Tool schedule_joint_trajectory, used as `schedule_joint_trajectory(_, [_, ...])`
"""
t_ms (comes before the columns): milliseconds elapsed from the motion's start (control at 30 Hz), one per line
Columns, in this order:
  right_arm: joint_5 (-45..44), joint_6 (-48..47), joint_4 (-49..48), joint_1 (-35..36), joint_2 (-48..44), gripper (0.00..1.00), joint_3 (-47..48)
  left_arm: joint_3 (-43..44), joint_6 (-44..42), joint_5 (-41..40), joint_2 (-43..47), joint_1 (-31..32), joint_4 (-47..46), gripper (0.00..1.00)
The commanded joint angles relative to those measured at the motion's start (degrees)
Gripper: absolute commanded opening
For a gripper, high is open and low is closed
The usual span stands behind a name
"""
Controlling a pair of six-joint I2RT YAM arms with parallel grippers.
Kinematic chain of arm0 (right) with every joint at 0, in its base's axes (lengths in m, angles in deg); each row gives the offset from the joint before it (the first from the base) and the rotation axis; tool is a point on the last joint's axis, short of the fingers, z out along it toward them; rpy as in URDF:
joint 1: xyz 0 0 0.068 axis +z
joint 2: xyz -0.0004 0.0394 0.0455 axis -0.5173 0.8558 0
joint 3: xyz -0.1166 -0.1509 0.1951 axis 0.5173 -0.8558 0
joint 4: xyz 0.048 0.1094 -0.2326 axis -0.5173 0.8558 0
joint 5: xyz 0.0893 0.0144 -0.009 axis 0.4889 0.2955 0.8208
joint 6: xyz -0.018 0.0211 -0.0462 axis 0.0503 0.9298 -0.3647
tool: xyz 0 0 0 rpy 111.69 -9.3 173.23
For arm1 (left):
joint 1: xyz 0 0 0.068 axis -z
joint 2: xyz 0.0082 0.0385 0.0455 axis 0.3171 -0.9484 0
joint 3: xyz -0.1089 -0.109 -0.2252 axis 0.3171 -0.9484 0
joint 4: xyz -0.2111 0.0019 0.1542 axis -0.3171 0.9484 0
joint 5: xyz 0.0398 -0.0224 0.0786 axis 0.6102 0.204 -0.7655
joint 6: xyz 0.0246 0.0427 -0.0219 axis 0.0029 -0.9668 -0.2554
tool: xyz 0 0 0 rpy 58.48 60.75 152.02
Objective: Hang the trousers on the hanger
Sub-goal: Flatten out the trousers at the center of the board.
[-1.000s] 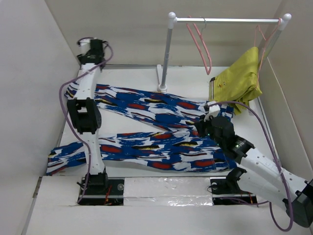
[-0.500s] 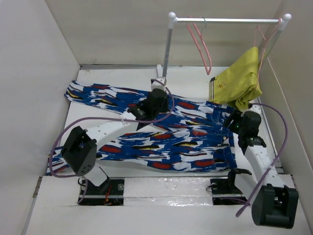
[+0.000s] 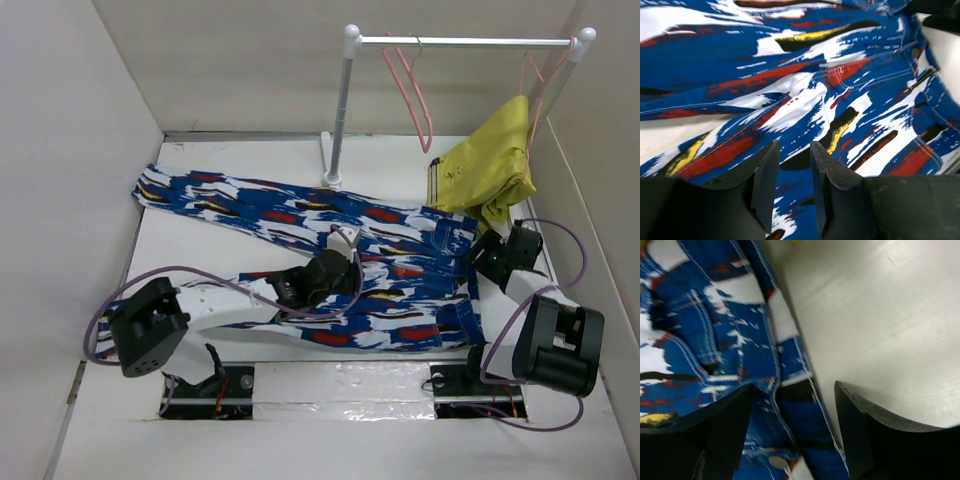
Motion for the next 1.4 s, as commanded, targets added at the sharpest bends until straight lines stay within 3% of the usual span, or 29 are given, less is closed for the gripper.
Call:
schedule_joint_trajectory(0, [6.15, 1.61, -3.59, -0.90, 3.98, 0.65, 0.90, -3.61, -1.63, -1.72, 6.11, -0.36, -8.45, 0.29])
schedule_joint_trajectory(67, [5.89, 2.84, -4.64, -0.90, 3.65, 0.49, 0.20, -4.76, -2.33, -2.59, 7.78, -0.36, -8.99, 0.29])
schedule_joint_trajectory(133, [6.15, 4.16, -5.43, -1.60, 2.33, 0.19, -0.77, -5.55, -2.86, -2.86, 8.40, -0.36, -9.61, 0.29])
schedule_joint_trajectory(233, [4.31, 4.87, -5.00, -2.21, 0.14, 0.00, -0.60, -5.99, -2.77, -1.90, 9.11, -0.89, -9.43, 0.29])
schedule_joint_trajectory(500, [-7.28, 3.55, 2.73, -9.51, -5.93, 0.00, 1.42, -5.99, -2.33, -2.68, 10.16, -0.89, -6.98, 0.29])
schedule_joint_trajectory(700, [-13.34, 4.17, 3.79, -13.12, -4.36, 0.00, 5.20, -7.13, -1.54, -3.48, 11.48, -1.94, -6.62, 0.29])
schedule_joint_trajectory(767, [-15.11, 4.52, 3.44, -13.12, -2.95, 0.11, 8.01, -7.31, -1.28, -3.48, 11.57, -2.73, -6.44, 0.32])
schedule_joint_trajectory(800, [-13.47, 4.43, 3.35, -13.12, -2.34, 0.27, 8.89, -7.66, -0.67, -4.00, 11.57, -3.52, -6.71, 0.32])
schedule_joint_trajectory(833, [-12.23, 4.17, 3.44, -12.16, -1.90, 0.59, 9.77, -7.92, -0.40, -4.09, 11.48, -4.05, -6.71, 0.33])
schedule_joint_trajectory(867, [-11.96, 3.65, 5.18, -10.76, -1.89, 0.71, 11.26, -8.01, -0.14, -4.35, 11.48, -4.75, -6.62, 0.33])
schedule_joint_trajectory(933, [-12.22, 2.85, 7.21, -5.23, -3.99, 0.83, 11.10, -8.54, 1.44, -5.76, 11.57, -7.38, -5.66, 0.33])
schedule_joint_trajectory(1000, [-12.74, 1.97, 7.83, -0.92, -10.74, 0.82, 8.12, -9.07, 3.20, -8.03, 12.62, -9.67, -3.04, 0.33])
schedule_joint_trajectory(1100, [-11.27, 0.92, 9.86, 7.69, -22.66, 0.59, 2.25, -10.29, 7.85, -12.50, 15.34, -14.32, 0.92, 0.33])
schedule_joint_trajectory(1167, [-7.85, -1.09, 10.47, 12.62, -28.32, 0.17, -0.32, -10.74, 19.15, -17.95, 17.53, -18.19, 9.77, 0.34])
schedule_joint_trajectory(1233, [-1.43, -1.63, 9.25, 18.22, -34.31, 0.00, -3.66, -10.91, 27.51, -22.98, 18.77, -22.66, 19.11, 0.37])
schedule_joint_trajectory(1367, [2.98, -0.41, 3.12, 28.42, -34.51, 0.00, -6.57, -13.11, 30.89, -19.57, 19.65, -30.47, 21.33, 0.39])
